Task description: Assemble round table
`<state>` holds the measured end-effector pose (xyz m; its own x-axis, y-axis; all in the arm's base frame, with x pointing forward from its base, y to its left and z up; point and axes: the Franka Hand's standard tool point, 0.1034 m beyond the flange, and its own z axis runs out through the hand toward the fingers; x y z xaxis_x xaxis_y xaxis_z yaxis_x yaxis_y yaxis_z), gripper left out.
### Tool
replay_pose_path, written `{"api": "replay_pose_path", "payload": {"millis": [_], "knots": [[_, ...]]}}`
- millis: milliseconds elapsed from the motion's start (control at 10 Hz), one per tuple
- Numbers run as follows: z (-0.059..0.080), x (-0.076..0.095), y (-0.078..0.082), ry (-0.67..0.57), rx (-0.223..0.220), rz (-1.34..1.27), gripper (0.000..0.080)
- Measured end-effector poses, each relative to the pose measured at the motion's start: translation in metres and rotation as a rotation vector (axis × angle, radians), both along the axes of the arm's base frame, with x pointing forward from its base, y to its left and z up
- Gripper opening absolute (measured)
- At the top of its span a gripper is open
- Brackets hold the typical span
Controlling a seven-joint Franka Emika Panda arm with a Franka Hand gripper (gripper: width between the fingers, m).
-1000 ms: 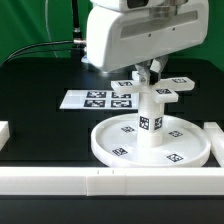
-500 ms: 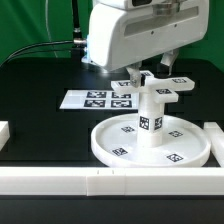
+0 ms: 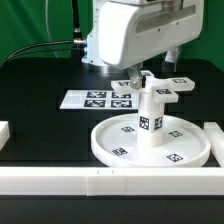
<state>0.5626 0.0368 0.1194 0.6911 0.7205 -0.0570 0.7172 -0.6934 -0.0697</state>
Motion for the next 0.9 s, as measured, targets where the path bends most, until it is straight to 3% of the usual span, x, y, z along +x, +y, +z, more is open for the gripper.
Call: {"api": "replay_pose_path", "payload": {"millis": [900], "knots": [[-0.008, -0.012, 0.005, -0.006, 0.007, 0.083, 0.0649]]}}
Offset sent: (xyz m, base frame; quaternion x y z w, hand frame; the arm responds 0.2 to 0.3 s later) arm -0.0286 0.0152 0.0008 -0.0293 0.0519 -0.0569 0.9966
